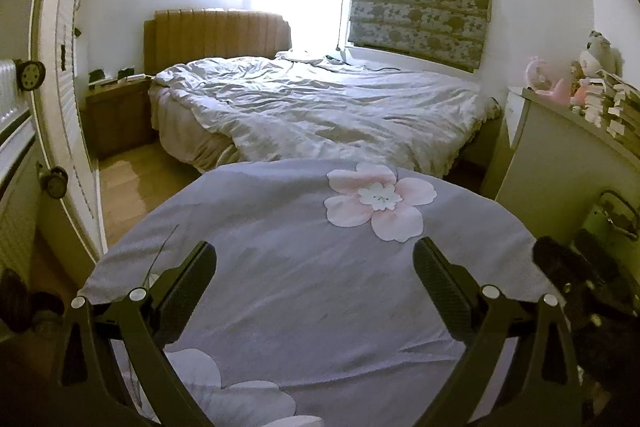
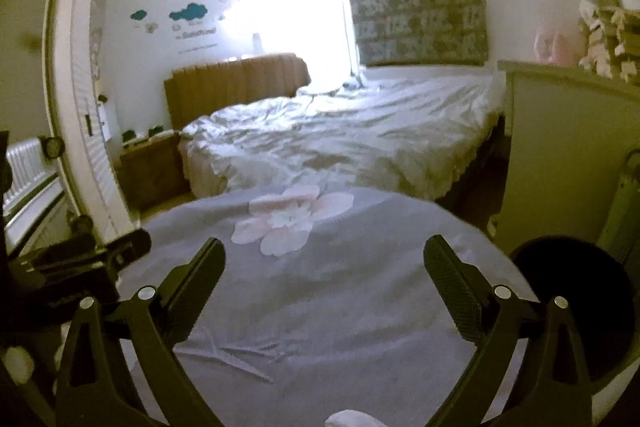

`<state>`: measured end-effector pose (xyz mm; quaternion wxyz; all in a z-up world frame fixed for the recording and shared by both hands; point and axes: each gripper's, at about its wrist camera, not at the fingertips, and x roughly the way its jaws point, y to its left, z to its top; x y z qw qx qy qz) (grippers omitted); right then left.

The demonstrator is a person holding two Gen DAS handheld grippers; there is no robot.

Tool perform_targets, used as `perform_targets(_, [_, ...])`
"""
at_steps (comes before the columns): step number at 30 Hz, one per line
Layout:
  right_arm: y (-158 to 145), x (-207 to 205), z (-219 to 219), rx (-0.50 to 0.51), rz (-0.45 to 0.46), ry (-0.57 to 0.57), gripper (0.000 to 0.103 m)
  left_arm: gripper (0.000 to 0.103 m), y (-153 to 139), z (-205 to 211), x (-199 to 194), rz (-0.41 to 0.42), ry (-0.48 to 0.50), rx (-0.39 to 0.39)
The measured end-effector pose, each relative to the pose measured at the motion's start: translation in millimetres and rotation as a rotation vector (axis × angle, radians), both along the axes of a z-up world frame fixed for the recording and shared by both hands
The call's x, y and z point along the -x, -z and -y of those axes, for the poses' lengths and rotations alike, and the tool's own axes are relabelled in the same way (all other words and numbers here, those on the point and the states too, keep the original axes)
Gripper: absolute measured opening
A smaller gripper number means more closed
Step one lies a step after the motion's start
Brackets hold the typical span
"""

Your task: Collect trash

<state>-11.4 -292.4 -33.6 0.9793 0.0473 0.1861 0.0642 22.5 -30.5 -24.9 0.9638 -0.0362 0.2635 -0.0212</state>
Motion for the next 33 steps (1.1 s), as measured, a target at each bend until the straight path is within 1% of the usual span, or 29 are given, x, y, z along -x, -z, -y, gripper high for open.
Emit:
perform_targets(8, [-4.1, 11.1, -1.7, 0.019, 0.054, 0.019, 0.098, 0.098, 7.4, -3.8, 8.1, 0.009, -0.008, -0.009])
perform_targets(12, [-4.6, 16.0, -4.6, 0.039, 0.073, 0.021, 0.098, 0.098, 14.3, -7.5, 10.5, -0.005, -0.012, -0.012])
perform_targets(18, [-4.5, 18.8, -3.2, 0.035, 0.079, 0.031, 0.098, 0.098, 14.5, -7.8, 11.2, 0.002, -0.01, -0.004])
perform_targets(24, [-4.4, 20.2, 2.1, 0.012, 0.088, 0.041, 0.098, 0.098, 15.3, -3.7, 10.9, 0.004, 0.007, -0.02])
perform_targets(33, [-3.9, 21.5, 2.9, 0.008, 0.091, 0.041, 0.098, 0.098, 15.4, -1.4, 13.9, 0.012, 0.012, -0.029])
